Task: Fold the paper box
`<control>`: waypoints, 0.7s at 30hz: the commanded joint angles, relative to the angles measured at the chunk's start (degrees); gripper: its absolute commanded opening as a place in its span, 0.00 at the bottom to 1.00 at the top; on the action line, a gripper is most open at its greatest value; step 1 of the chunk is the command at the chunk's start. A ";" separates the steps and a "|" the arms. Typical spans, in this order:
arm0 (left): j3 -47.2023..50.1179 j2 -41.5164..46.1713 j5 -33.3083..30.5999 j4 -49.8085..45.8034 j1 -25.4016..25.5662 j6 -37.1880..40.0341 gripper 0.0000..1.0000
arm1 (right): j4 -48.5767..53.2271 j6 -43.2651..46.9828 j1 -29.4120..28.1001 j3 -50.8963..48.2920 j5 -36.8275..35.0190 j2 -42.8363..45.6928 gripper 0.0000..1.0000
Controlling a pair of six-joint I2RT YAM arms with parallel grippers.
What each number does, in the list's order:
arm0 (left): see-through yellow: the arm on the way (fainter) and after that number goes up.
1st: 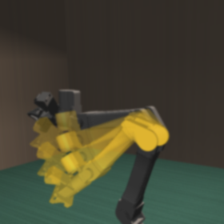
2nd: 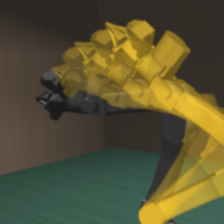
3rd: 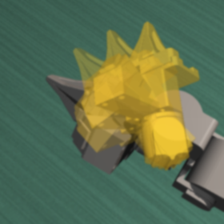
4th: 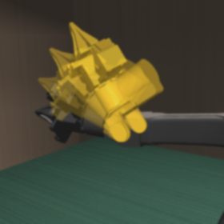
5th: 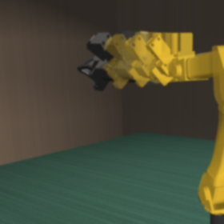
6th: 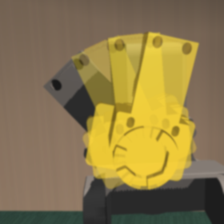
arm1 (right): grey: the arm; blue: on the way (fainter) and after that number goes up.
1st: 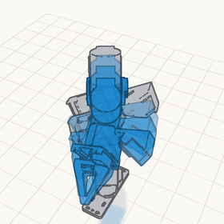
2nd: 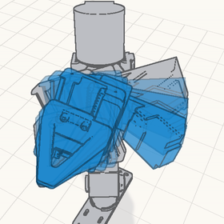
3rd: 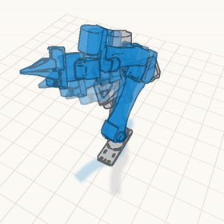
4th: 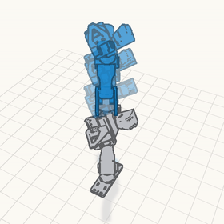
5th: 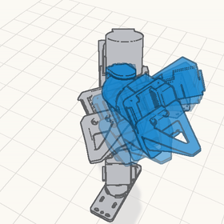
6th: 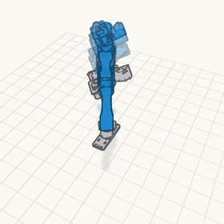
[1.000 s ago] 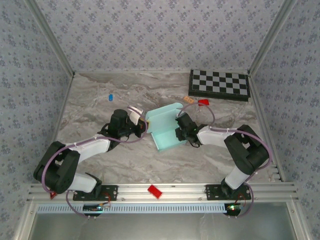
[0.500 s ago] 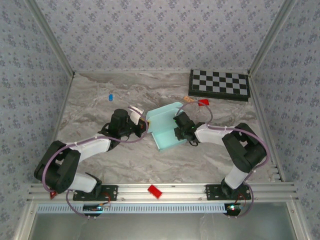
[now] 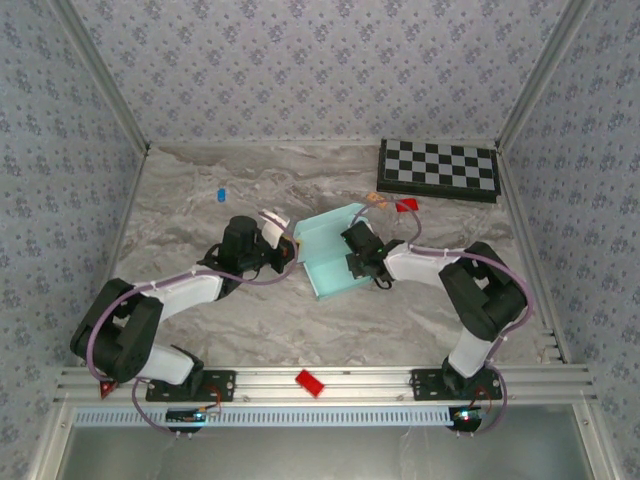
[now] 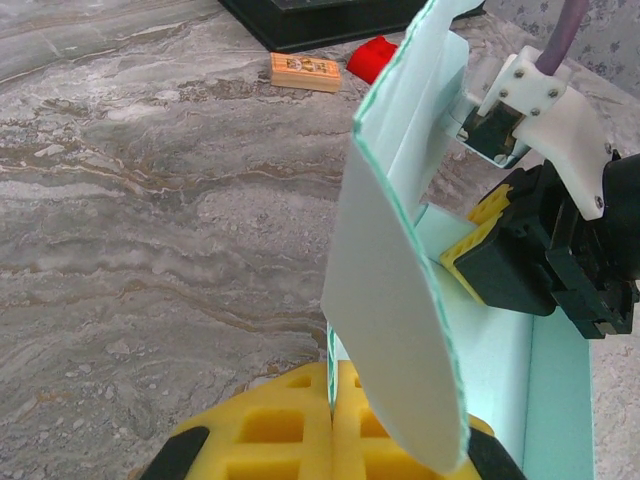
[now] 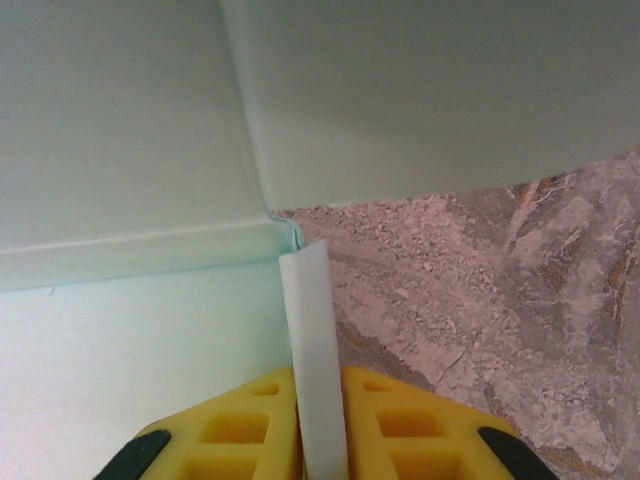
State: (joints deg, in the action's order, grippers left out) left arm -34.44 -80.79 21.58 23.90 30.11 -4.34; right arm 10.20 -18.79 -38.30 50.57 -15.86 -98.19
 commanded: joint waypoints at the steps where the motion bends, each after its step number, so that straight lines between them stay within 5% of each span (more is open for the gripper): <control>1: -1.36 0.14 -1.02 -2.59 -0.92 1.90 0.00 | 10.38 -2.58 1.40 -1.46 -8.57 -3.60 0.17; 7: -1.75 -0.06 0.28 -2.85 -1.00 2.21 0.00 | 7.98 -1.54 1.23 -2.06 -6.34 -2.69 0.18; 21: -2.04 -0.37 4.25 -2.68 -0.84 4.47 0.00 | 3.49 -0.71 0.88 -2.56 1.26 3.31 0.41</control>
State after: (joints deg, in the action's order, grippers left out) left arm -35.11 -80.79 24.45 22.85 29.63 -1.93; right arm 10.13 -19.07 -37.87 49.21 -15.62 -96.40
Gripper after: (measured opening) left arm 0.045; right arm 0.401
